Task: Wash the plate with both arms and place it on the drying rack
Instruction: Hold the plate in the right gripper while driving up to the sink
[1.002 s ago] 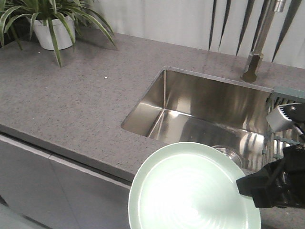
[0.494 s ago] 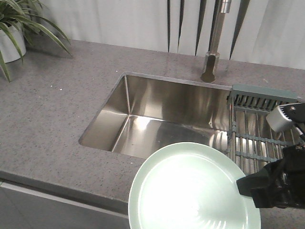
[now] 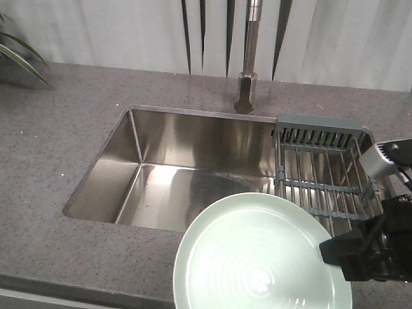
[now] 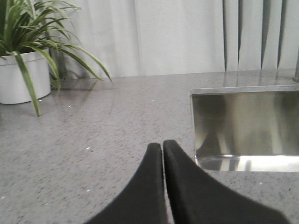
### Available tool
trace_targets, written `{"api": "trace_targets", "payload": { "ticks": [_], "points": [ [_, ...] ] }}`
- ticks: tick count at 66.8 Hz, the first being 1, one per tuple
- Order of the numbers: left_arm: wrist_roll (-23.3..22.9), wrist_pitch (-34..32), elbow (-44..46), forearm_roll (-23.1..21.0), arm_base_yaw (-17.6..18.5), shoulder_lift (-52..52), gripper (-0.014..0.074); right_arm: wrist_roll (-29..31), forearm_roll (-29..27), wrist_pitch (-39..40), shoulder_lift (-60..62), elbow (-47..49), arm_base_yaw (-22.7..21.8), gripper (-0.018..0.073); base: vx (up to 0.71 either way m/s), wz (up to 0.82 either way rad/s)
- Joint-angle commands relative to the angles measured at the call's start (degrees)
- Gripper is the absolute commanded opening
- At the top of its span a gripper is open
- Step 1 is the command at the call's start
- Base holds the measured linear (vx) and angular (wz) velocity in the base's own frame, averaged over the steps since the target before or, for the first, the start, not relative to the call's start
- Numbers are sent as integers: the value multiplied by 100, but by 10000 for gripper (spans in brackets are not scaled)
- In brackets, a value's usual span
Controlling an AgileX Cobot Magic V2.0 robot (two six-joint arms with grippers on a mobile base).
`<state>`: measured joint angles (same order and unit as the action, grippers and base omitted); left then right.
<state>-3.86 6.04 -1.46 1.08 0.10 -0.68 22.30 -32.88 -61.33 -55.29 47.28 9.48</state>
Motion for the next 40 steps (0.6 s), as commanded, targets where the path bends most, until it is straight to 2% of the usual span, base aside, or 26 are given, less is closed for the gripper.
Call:
{"api": "trace_targets", "payload": {
  "ticks": [1, 40],
  "points": [
    [-10, -422, 141, -9, 27, -79, -6, 50, -242, 166, 72, 149, -10, -4, 5, -18],
    [-10, -422, 141, -9, 27, -79, -6, 50, -242, 158, 72, 149, -10, -4, 6, -21]
  ]
}}
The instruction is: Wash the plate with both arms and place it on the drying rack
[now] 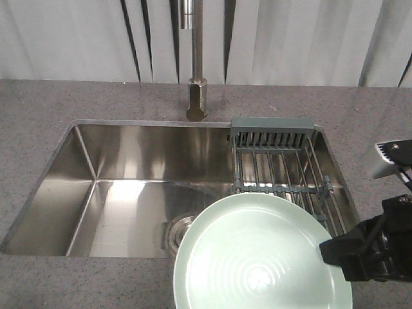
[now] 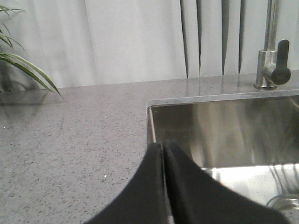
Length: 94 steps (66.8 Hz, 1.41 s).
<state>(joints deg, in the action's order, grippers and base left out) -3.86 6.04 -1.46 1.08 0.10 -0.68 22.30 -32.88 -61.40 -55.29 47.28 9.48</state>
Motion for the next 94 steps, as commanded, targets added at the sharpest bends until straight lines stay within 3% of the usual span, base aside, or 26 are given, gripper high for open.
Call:
{"api": "trace_targets", "payload": {
  "ticks": [1, 94],
  "points": [
    [-10, -422, 141, -9, 27, -79, -6, 50, -242, 165, 72, 149, -10, -4, 6, -15],
    [-10, -422, 141, -9, 27, -79, -6, 50, -242, 170, 72, 149, -10, -4, 5, -3]
  ]
}}
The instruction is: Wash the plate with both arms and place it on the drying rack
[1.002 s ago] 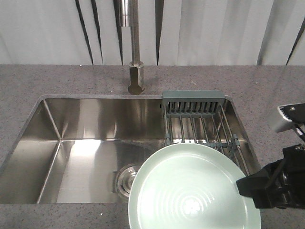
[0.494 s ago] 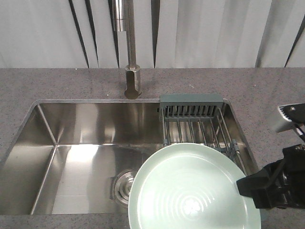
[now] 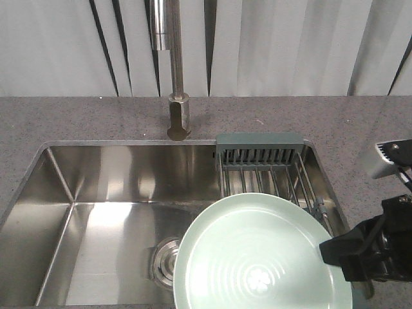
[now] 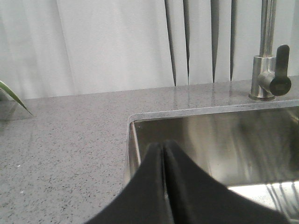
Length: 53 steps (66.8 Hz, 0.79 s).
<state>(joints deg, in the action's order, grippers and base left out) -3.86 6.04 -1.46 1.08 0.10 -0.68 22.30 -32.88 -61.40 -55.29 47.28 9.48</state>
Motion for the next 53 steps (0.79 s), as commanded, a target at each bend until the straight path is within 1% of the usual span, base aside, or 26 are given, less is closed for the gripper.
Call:
{"api": "trace_targets", "payload": {
  "ticks": [1, 53],
  "points": [
    [-10, -422, 141, -9, 27, -79, -6, 50, -242, 170, 72, 149, -10, -4, 4, -1],
    [-10, -422, 141, -9, 27, -79, -6, 50, -235, 165, 72, 149, -10, -4, 2, -1]
  ]
}}
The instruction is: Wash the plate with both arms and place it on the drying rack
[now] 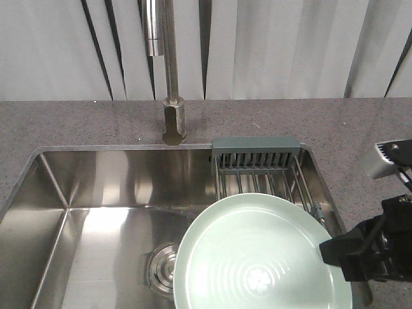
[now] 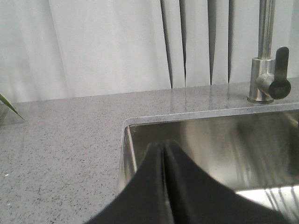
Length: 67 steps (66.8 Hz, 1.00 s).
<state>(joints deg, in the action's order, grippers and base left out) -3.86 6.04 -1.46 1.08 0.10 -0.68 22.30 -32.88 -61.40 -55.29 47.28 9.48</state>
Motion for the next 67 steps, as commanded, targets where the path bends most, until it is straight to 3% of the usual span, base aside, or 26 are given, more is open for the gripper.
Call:
{"api": "trace_targets", "payload": {
  "ticks": [1, 67],
  "points": [
    [-10, -422, 141, -9, 27, -79, -6, 50, -235, 165, 72, 149, -10, -4, -2, -2],
    [-10, -422, 141, -9, 27, -79, -6, 50, -233, 155, 72, 149, -10, -4, 0, -1]
  ]
}}
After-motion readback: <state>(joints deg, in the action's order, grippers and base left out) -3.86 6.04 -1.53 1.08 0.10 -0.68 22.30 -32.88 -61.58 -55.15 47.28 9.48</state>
